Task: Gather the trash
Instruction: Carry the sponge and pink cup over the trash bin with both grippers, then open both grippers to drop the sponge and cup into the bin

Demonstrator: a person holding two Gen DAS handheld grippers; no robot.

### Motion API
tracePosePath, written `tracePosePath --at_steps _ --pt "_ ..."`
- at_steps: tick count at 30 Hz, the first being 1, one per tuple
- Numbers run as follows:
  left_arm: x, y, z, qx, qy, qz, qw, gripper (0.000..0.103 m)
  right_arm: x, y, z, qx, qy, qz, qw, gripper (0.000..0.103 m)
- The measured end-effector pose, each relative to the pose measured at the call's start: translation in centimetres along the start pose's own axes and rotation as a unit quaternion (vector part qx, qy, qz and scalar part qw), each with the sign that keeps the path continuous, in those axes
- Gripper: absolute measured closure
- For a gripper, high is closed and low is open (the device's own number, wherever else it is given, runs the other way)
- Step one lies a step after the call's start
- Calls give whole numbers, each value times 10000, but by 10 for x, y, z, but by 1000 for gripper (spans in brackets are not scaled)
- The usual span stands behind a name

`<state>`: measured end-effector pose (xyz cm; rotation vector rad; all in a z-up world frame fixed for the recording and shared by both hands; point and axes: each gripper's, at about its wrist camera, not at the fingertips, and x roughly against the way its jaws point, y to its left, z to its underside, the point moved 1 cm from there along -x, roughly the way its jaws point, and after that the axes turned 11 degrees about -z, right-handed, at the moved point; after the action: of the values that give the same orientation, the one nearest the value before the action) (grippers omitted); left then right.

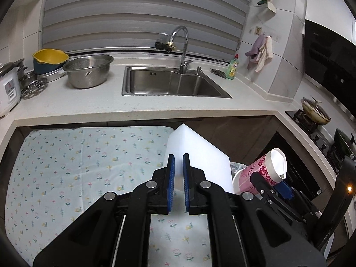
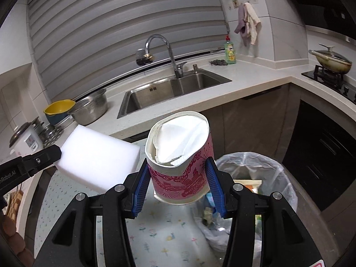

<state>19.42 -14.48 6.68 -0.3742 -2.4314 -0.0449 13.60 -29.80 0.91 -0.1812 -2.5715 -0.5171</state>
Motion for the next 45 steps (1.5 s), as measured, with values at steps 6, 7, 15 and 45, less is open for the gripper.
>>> tracePosePath --at_steps 6,7,15,45 --pt "-10 -59 17 -324 186 228 9990 96 19 -60 8 -298 34 291 9991 55" --pt "-14 -66 20 -374 244 258 9987 96 20 -68 9 -343 51 309 9989 55" --pt "-52 -110 46 -670 696 435 9944 95 18 -111 21 -547 205 408 9975 54" --pt "-49 -93 64 -749 460 -239 9958 42 37 -96 29 -39 324 354 9988 22"
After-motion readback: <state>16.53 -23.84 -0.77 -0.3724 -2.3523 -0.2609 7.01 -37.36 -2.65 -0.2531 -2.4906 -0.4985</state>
